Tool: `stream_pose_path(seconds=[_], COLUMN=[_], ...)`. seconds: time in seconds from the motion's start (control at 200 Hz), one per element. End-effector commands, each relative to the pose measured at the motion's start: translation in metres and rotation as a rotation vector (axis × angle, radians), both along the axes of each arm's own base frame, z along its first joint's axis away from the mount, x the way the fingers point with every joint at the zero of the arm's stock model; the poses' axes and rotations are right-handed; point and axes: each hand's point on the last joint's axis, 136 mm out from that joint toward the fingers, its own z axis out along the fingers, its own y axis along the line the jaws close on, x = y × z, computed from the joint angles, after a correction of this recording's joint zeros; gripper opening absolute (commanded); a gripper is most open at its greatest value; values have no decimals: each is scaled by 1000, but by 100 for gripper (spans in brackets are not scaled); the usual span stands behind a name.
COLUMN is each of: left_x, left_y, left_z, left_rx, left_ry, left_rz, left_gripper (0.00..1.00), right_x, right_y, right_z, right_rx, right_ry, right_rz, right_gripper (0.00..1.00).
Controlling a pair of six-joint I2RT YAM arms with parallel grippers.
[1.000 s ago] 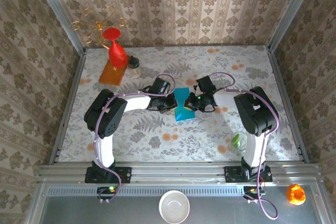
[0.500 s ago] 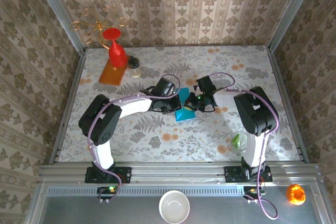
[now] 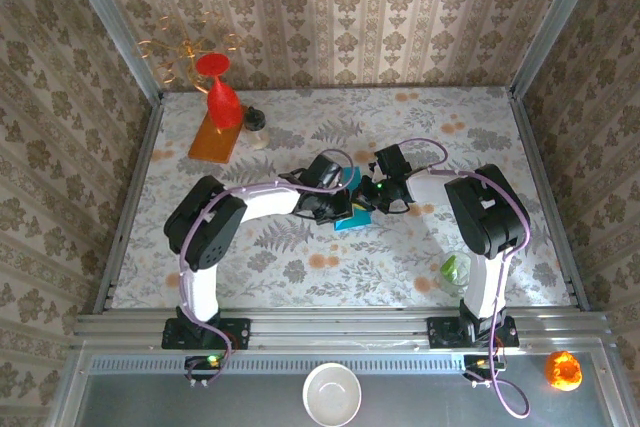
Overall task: Fold a paper plane with a square sheet of paper (pick it up from the middle)
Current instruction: Fold the triangle a second time at the center of the table.
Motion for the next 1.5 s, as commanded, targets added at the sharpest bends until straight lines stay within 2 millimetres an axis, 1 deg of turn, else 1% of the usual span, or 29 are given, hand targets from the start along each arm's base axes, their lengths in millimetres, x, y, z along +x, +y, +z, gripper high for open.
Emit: stream_pose_path(seconds=[0.0, 0.135, 0.31, 0.595, 0.77, 0.96, 1.225, 1.496], left_x=[-2, 0, 2, -5, -9, -23, -49, -64], left_y=[-6, -3, 6, 15, 21, 30, 46, 62], left_z=[0, -5, -12, -26, -29, -33, -41, -42], left_rx=[7, 28, 46, 33, 50, 97, 178, 216], left_ry=[9, 11, 26, 75, 89, 108, 141, 161], left_rz=[-38, -35, -10, 18, 7, -58, -162, -199], left_gripper=[0, 0, 0, 0, 0, 0, 0, 0], right_x=[-34, -34, -35, -38, -43, -46, -45, -45], right_y=[-35, -36, -38, -41, -44, -45, -46, -48], right_z=[-60, -61, -63, -67, -70, -72, -73, -72], right_rx=[-177, -176, -181, -202, -219, -226, -233, -240], right_ry=[179, 182, 185, 204, 216, 224, 225, 226], right_rz=[-59, -60, -61, -56, -43, -37, -36, -35], right_gripper=[1, 1, 1, 1, 1, 1, 1, 1])
